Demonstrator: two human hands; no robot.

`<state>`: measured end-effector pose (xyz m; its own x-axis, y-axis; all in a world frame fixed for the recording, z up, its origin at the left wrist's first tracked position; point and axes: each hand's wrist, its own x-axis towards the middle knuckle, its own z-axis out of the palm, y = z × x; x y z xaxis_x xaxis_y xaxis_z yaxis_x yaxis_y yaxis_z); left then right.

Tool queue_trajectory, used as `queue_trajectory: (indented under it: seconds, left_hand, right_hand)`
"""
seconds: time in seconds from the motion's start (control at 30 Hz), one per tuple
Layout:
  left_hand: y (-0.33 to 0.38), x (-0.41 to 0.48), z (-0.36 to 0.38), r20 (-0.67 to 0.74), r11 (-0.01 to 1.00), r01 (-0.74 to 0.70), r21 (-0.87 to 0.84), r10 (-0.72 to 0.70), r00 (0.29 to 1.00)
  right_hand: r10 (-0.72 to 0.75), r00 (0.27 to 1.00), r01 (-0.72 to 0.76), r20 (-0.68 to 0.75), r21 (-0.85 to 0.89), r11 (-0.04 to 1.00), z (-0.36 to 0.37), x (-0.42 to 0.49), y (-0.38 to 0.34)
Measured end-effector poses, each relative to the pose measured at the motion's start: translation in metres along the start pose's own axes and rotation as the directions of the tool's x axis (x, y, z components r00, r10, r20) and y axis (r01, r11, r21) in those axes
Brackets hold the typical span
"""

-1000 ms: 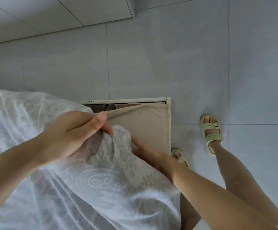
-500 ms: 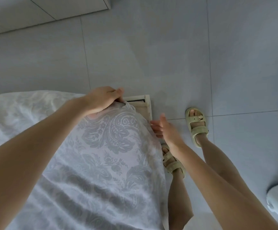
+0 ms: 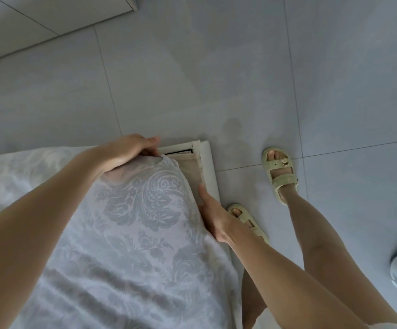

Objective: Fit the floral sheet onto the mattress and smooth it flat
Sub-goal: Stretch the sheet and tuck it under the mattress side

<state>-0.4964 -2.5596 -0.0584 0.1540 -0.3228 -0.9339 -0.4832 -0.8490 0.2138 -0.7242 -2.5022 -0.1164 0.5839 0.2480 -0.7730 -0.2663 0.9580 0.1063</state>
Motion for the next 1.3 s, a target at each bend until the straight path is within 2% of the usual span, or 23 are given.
queue_trajectory:
  seconds: [0.1,0.2,0.3,0.37,0.43,0.5,0.57,0.63,0.67,0.7,0.77,0.83,0.9,0.97,1.03,1.07,1.13,1.2,1.23,1.27,1.3]
  left_hand:
    - [0.012,0.02,0.012,-0.005,0.974,0.09,0.21,-0.091,0.996]
    - [0.014,0.037,0.016,-0.065,0.919,0.134,0.371,-0.118,0.991]
    - [0.009,0.041,0.009,-0.127,0.819,0.152,0.553,-0.097,0.987]
    - [0.002,0.041,0.002,-0.14,0.764,0.17,0.623,-0.106,0.985]
    - [-0.002,0.041,0.001,-0.14,0.748,0.171,0.641,-0.106,0.984]
    - [-0.004,0.04,0.002,-0.158,0.745,0.144,0.652,-0.053,0.986]
    - [0.002,0.032,0.001,-0.262,0.766,0.075,0.638,0.124,0.957]
    - [0.01,0.016,0.0,-0.386,0.807,-0.046,0.589,0.332,0.861]
    - [0.013,0.009,0.001,-0.392,0.816,-0.131,0.563,0.403,0.827]
    - [0.017,0.001,0.005,-0.357,0.827,-0.198,0.526,0.426,0.831]
    - [0.021,-0.008,0.021,-0.199,0.829,-0.253,0.5,0.394,0.897]
    - [0.018,-0.005,0.041,-0.082,0.801,-0.232,0.552,0.329,0.941]
    - [0.019,0.011,0.048,-0.104,0.805,-0.169,0.569,0.275,0.956]
    - [0.024,0.023,0.051,-0.114,0.793,-0.095,0.602,0.203,0.972]
    - [0.026,0.027,0.052,-0.148,0.717,-0.055,0.695,0.217,0.965]
    - [0.027,0.023,0.053,-0.19,0.65,-0.06,0.758,0.308,0.932]
    - [0.028,0.005,0.062,-0.237,0.506,-0.135,0.852,0.602,0.763]
    - [0.031,-0.019,0.085,-0.135,0.355,-0.313,0.881,0.822,0.553]
    - [0.031,-0.031,0.101,-0.02,0.274,-0.415,0.867,0.853,0.521]
    - [0.028,-0.041,0.117,0.109,0.215,-0.487,0.846,0.825,0.554]
    - [0.024,-0.049,0.133,0.222,0.196,-0.52,0.831,0.74,0.634]
  right_hand:
    - [-0.035,0.997,0.034,-0.066,-0.019,0.999,-0.011,0.001,-0.004]
    - [-0.033,0.976,0.018,-0.215,-0.067,0.998,-0.017,-0.005,-0.006]
    - [-0.23,0.898,0.149,-0.376,-0.232,0.961,-0.016,-0.006,-0.009]
    - [-0.381,0.831,0.285,-0.406,-0.278,0.917,-0.013,-0.005,-0.013]
    - [-0.434,0.831,0.349,-0.348,-0.281,0.894,-0.007,-0.007,-0.02]
    - [-0.405,0.88,0.343,-0.249,-0.26,0.903,0.0,-0.009,-0.023]
    - [-0.372,0.908,0.328,-0.194,-0.224,0.918,0.003,-0.012,-0.022]
    - [-0.396,0.892,0.357,-0.218,-0.2,0.913,0.001,-0.017,-0.015]
    - [-0.437,0.86,0.395,-0.263,-0.199,0.897,0.0,-0.019,-0.009]
    - [-0.476,0.822,0.437,-0.312,-0.19,0.879,-0.002,-0.021,-0.002]
    - [-0.534,0.773,0.511,-0.343,-0.163,0.844,-0.003,-0.026,0.013]
    - [-0.538,0.798,0.506,-0.271,-0.182,0.843,-0.001,-0.029,0.024]
    - [-0.471,0.855,0.431,-0.216,-0.208,0.878,-0.003,-0.028,0.022]
    - [-0.45,0.858,0.402,-0.248,-0.222,0.888,-0.016,-0.032,0.018]
    - [-0.472,0.813,0.417,-0.34,-0.226,0.881,-0.032,-0.043,0.018]
    - [-0.489,0.785,0.433,-0.38,-0.229,0.872,-0.039,-0.05,0.022]
    - [-0.516,0.748,0.457,-0.417,-0.24,0.856,-0.047,-0.066,0.041]
    - [-0.514,0.748,0.45,-0.42,-0.249,0.858,-0.049,-0.078,0.071]
    - [-0.511,0.754,0.444,-0.412,-0.253,0.86,-0.047,-0.082,0.086]
    - [-0.512,0.76,0.434,-0.4,-0.275,0.858,-0.046,-0.085,0.101]
    - [-0.522,0.762,0.423,-0.383,-0.315,0.85,-0.042,-0.089,0.113]
